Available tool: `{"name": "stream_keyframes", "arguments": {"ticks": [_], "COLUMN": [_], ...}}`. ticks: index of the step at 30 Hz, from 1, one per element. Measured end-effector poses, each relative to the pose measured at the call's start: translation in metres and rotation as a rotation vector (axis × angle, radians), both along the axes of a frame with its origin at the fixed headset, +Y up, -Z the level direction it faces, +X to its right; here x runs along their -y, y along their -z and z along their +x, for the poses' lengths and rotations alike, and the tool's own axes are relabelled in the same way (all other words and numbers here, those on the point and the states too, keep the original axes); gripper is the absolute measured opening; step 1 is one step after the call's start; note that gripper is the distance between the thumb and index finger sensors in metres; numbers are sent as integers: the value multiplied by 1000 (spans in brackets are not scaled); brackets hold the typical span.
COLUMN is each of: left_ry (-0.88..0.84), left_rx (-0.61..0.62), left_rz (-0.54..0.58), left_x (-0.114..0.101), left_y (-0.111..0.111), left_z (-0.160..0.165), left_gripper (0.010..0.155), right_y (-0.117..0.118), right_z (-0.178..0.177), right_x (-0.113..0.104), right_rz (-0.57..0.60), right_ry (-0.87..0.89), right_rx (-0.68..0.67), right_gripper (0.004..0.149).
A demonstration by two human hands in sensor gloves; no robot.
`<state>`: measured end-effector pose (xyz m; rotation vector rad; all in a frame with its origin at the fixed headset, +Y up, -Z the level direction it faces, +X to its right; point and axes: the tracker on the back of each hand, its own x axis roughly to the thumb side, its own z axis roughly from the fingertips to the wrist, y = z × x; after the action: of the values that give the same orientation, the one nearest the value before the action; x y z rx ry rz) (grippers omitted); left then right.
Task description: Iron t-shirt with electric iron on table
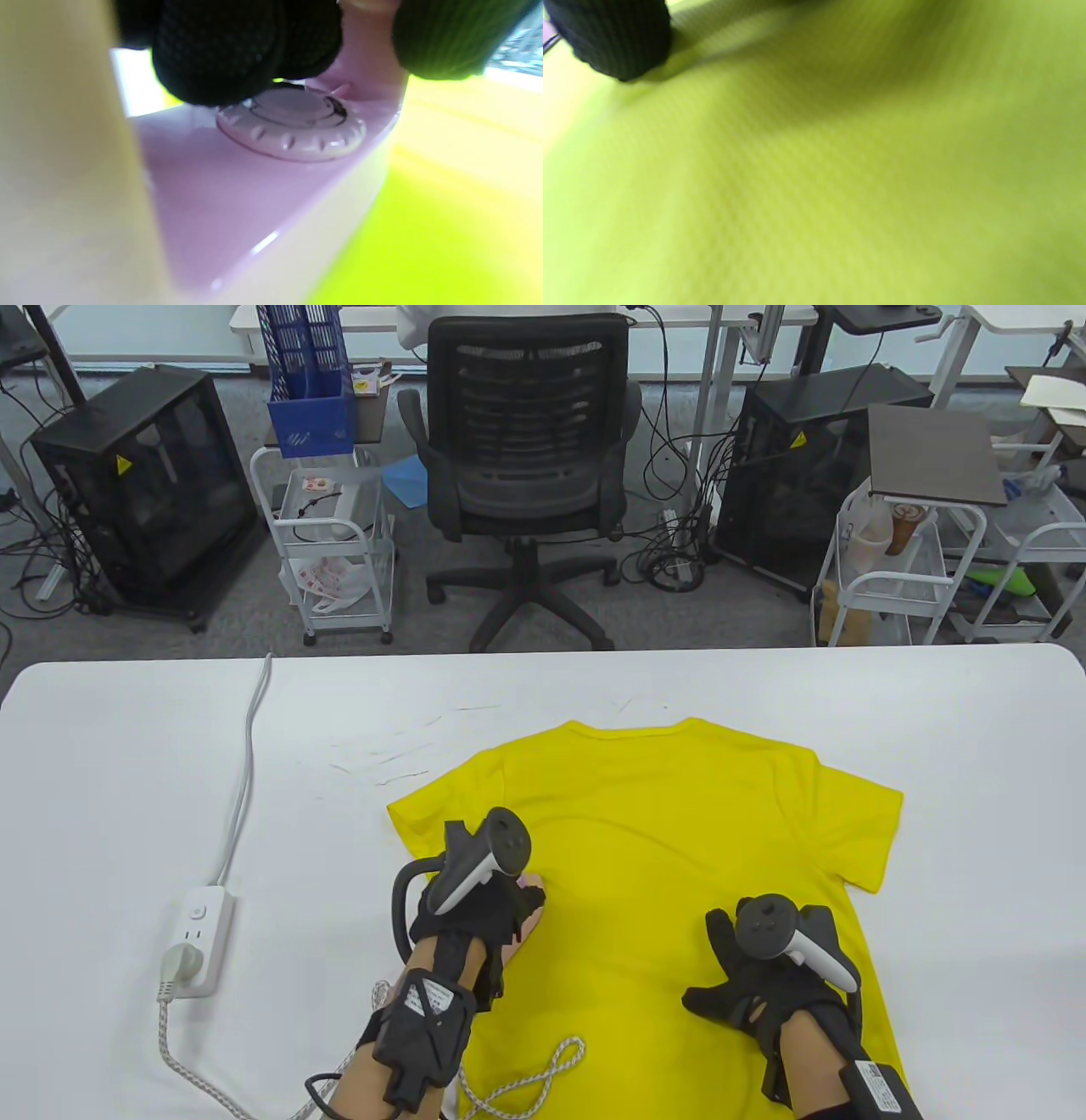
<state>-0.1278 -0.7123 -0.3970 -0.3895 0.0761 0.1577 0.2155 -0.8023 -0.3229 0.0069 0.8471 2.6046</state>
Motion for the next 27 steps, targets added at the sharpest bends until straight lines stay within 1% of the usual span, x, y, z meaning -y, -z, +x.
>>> {"name": "stream_keyframes", "arguments": {"ticks": [2, 4, 6, 8, 10, 12, 14, 16, 17, 18, 19, 20, 22, 24, 27], "left_ry": [-42, -118, -173, -226, -272, -266, -221, -181, -198, -160, -103, -43, -23, -28, -31], "left_rx": [-43, -38, 0, 35, 102, 138, 156, 164, 180, 144, 161, 154, 51, -61, -211], "left_rz": [-72, -108, -82, -64, -45, -40, -40, -38, -23, 17, 32, 40, 66, 65, 56], "left_x": [-4, -12, -19, -22, -19, -13, -1, 9, 9, 8, 5, 4, 3, 3, 3], "left_y": [5, 9, 13, 16, 23, 29, 37, 43, 48, 49, 55, 61, 75, 87, 98], "left_z": [-8, -6, 4, 18, 46, 67, 89, 100, 104, 105, 106, 102, 84, 60, 29], "left_gripper": [72, 71, 71, 71, 71, 71, 72, 71, 70, 70, 70, 70, 70, 70, 71], "right_y": [0, 0, 0, 0, 0, 0, 0, 0, 0, 0, 0, 0, 0, -1, -1], "right_z": [0, 1, 0, 1, 1, 1, 1, 1, 1, 1, 1, 1, 1, 1, 1], "right_x": [0, 0, 0, 0, 0, 0, 0, 0, 0, 0, 0, 0, 0, 0, 0], "right_rz": [-1, 0, -2, -2, -1, -1, 1, 0, 0, 0, -1, -1, -1, 1, 3], "right_ry": [6, 7, 8, 8, 10, 11, 12, 13, 13, 14, 14, 13, 16, 16, 17], "right_rx": [2, 1, 0, -2, -2, -2, -2, -2, -2, -2, -3, -4, -3, -3, -2], "right_gripper": [95, 95, 95, 95, 95, 95, 95, 95, 95, 95, 95, 95, 95, 95, 95]}}
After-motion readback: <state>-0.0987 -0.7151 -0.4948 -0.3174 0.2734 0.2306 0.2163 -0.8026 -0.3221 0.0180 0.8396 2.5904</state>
